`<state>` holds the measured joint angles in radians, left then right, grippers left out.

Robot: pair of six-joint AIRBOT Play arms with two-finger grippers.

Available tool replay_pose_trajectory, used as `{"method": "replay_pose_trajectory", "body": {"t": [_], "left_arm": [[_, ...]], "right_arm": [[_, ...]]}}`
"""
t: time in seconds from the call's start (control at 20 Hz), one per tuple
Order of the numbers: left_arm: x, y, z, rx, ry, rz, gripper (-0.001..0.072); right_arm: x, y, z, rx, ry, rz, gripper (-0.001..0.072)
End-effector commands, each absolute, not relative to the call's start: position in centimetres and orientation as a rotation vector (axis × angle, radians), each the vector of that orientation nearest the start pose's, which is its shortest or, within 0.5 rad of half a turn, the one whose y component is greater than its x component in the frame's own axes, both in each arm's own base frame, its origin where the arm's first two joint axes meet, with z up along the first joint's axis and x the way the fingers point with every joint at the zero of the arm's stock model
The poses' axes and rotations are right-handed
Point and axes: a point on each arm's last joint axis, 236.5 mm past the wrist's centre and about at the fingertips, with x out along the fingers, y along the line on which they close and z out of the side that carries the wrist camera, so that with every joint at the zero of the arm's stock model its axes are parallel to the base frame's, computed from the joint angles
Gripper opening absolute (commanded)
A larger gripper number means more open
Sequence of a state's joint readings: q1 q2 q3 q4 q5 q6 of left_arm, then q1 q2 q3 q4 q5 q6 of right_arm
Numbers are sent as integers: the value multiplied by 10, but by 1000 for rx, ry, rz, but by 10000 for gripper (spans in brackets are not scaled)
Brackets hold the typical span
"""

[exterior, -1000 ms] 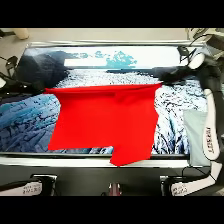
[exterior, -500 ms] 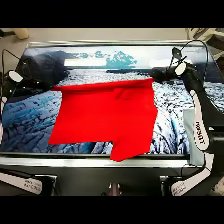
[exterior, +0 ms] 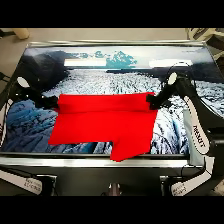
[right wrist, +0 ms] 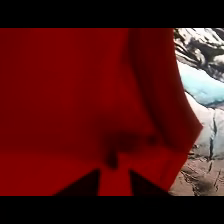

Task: Fold the shirts.

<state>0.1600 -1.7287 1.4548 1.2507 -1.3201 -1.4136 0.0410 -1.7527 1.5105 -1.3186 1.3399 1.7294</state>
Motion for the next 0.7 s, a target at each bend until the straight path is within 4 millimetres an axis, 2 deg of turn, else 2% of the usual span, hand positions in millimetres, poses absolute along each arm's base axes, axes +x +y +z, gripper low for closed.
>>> {"method": "replay_pose_trajectory", "body": {"t": [0.0, 0.05, 0.15, 0.25, 0.35, 0.45, 0.55, 0.65], "left_arm": [[400, -2, -61, -332, 1610, -189, 488], [396, 6, -48, -337, 1595, -182, 488], [382, 25, -26, -367, 1571, -144, 487], [346, 36, -24, -402, 1584, -121, 486], [291, 34, -45, -453, 1645, -112, 486], [248, 29, -68, -510, 1667, -71, 486], [226, 23, -86, -534, 1672, -43, 486], [218, 11, -97, -559, 1679, -62, 486]], "right_arm": [[413, 65, -55, 346, 1616, 42, 450], [410, 52, -39, 342, 1606, 51, 450], [386, 20, -15, 376, 1646, 21, 449], [353, 0, -13, 405, 1703, 6, 445], [323, -2, -26, 429, 1717, -9, 427], [302, 7, -38, 429, 1714, 34, 426], [290, 14, -43, 438, 1723, 56, 426], [288, 17, -41, 441, 1723, 76, 426]]}}
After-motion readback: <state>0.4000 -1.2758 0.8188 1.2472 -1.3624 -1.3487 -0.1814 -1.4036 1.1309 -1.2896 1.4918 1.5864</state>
